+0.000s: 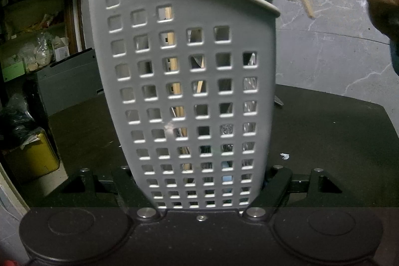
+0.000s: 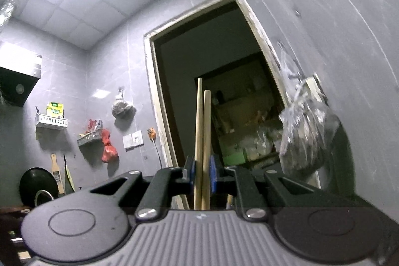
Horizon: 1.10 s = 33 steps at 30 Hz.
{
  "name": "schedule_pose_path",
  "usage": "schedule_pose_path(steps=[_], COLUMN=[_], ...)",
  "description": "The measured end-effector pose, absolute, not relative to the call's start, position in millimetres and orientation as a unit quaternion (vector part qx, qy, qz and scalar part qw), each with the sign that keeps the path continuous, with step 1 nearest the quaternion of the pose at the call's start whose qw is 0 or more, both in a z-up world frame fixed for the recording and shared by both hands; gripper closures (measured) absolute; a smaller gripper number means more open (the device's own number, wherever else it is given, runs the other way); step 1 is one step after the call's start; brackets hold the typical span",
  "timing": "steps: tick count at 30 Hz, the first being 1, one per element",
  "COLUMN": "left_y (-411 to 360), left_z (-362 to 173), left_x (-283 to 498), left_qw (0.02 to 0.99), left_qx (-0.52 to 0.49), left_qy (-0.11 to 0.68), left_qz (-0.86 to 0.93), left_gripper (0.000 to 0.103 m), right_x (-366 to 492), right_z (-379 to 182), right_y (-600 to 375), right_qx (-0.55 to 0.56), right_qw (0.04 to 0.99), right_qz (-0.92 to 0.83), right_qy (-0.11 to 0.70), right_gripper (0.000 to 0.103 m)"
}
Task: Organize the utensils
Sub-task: 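Lower the chopsticks into the caddy and open the right tool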
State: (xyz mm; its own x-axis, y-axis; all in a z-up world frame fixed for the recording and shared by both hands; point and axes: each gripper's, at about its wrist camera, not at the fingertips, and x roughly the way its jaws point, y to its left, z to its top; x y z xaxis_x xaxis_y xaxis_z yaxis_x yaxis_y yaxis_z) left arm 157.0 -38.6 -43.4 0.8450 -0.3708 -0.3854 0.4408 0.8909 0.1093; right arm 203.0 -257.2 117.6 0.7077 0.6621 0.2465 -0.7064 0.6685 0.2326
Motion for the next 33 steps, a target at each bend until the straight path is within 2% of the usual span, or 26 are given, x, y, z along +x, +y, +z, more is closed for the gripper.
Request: schedule_pose_path(steps=[12, 33], left_y=[-39, -39], left_z=[-43, -44], left_x=[157, 156], left_qw=[0.956, 0.956], left_qx=[0.097, 0.097], left_qy=[0.18, 0.18], left_qz=[-0.212, -0.212], left_gripper=[0.025, 0.025], right_x=[227, 247], right_z=[119, 71], right_y=[-218, -195], right_qx=[0.151, 0.145], right_qw=[0.909, 0.915], right_qz=[0.372, 0.372], right_qy=[-0.114, -0.054], right_gripper=[0.089, 0.089])
